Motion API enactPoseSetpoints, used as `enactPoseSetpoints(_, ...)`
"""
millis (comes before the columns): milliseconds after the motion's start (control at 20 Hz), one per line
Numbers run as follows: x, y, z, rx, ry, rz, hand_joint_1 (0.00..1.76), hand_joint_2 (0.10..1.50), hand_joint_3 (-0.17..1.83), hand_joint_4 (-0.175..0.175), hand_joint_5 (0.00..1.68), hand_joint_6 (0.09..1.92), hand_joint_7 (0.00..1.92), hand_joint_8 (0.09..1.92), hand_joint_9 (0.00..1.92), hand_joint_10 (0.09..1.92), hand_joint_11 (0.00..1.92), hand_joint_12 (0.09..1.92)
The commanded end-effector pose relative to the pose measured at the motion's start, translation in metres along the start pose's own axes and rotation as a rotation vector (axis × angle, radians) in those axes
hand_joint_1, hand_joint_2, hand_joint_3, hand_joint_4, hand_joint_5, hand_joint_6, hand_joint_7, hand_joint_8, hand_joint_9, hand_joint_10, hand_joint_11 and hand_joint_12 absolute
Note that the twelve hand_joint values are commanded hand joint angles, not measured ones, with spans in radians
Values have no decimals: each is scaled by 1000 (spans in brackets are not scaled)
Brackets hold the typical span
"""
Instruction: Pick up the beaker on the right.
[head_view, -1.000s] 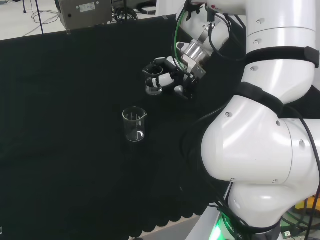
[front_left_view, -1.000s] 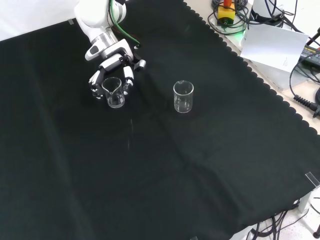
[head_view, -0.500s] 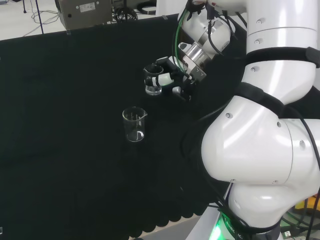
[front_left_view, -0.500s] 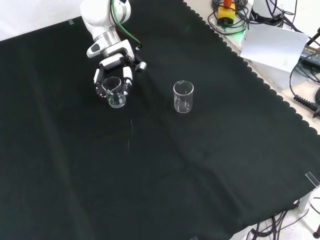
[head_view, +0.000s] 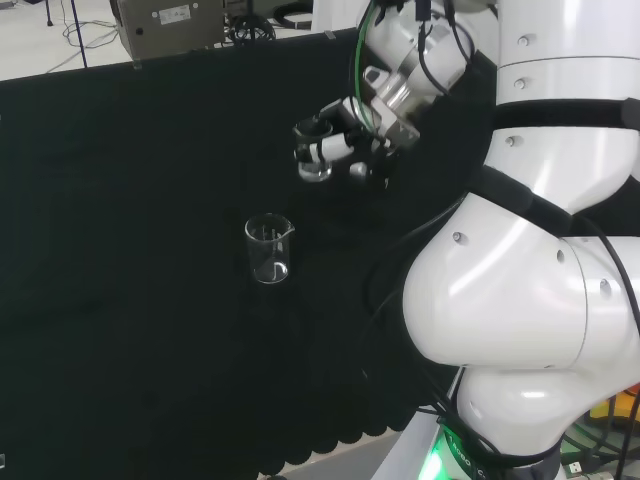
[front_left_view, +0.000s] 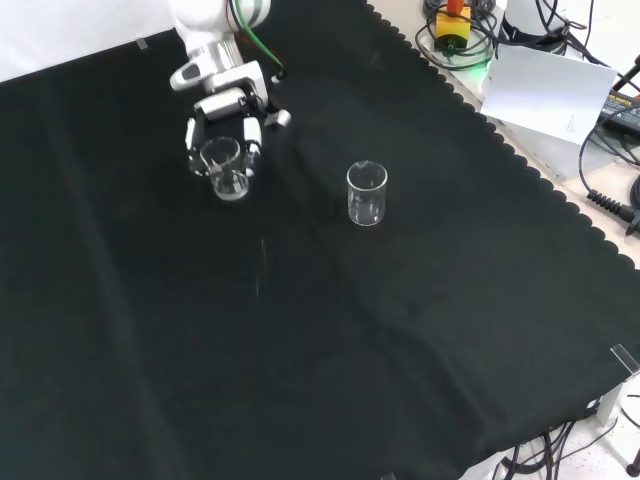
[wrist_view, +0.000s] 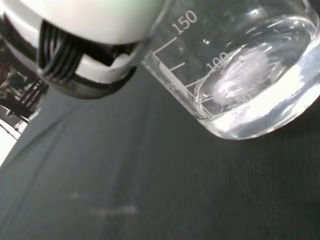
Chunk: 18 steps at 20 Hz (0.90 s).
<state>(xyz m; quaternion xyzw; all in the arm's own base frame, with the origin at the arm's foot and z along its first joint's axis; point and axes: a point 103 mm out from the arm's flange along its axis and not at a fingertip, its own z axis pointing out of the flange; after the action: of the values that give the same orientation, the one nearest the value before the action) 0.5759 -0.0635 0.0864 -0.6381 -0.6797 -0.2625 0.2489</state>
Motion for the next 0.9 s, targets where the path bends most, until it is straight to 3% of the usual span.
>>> enactPoseSetpoints(50,16,-5,-54,38,-114,-73,1322,669,543,-175,1392,378,1462,301,1660,167,1392,622)
enactPoseSetpoints(500,33,-52,-81,102,-211,-82,1324,572,729,-175,1370,500,1436,440,1731,155,1442,629)
enactPoseSetpoints(900,55,-106,-84,169,-266,-86,1324,549,776,-175,1362,536,1425,486,1744,163,1453,634)
